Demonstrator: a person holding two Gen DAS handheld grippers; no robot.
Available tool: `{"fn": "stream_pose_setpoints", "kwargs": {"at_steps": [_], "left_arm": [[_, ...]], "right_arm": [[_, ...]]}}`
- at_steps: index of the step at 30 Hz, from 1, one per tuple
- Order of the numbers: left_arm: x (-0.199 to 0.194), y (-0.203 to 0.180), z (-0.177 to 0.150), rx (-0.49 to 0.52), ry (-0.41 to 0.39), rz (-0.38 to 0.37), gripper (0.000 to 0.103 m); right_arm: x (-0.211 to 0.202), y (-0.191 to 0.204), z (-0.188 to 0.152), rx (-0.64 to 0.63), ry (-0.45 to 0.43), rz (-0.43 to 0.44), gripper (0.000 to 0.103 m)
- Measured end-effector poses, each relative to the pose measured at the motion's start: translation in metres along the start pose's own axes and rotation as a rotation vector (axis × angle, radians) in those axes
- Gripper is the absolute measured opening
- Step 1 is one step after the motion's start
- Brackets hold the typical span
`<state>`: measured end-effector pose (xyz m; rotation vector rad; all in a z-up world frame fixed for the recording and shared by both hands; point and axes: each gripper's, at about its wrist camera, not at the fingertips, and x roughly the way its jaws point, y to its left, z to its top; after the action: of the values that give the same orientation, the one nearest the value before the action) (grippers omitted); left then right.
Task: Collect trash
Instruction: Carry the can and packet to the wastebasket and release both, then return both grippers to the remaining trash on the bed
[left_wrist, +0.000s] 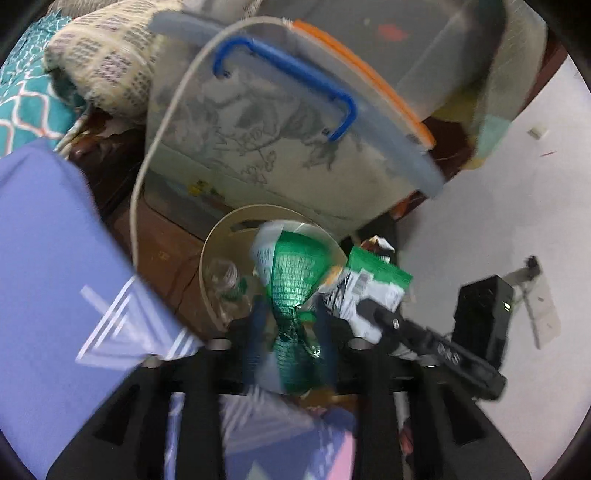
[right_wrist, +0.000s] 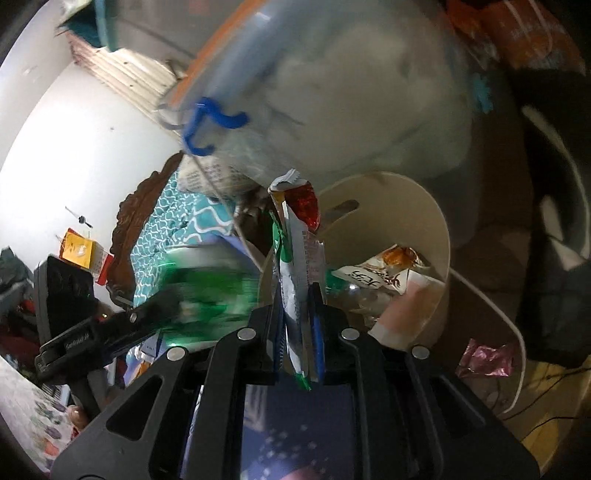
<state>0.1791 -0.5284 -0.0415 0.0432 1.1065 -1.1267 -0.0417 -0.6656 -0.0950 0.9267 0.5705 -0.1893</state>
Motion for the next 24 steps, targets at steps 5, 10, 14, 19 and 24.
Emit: {"fn": "stream_pose_setpoints", "kwargs": {"at_steps": [5, 10, 14, 19, 24], "left_arm": [[0.018, 0.008, -0.001, -0.036, 0.008, 0.06, 0.077], [-0.017, 0.017, -0.021, -0.004, -0.053, 0.094, 0.077], [-0.055, 0.028, -0.049, 0.008, -0.124, 0.155, 0.077], [-0.105, 0.047, -0.092, 0.019, -0.192, 0.302, 0.078], [-0.168, 0.074, -0.143, -0.031, -0.251, 0.428, 0.078]], "right_arm": [[0.009, -0.012, 0.002, 0.051, -0.022, -0.021, 0.086], [-0.007, 0.002, -0.004, 0.011, -0.09, -0.043, 0.085], [-0.016, 0.02, -0.015, -0.011, -0.097, -0.023, 0.085], [-0.015, 0.071, -0.046, -0.119, -0.058, 0.01, 0.085], [-0.006, 0.131, -0.081, -0.211, 0.028, 0.102, 0.085]]}}
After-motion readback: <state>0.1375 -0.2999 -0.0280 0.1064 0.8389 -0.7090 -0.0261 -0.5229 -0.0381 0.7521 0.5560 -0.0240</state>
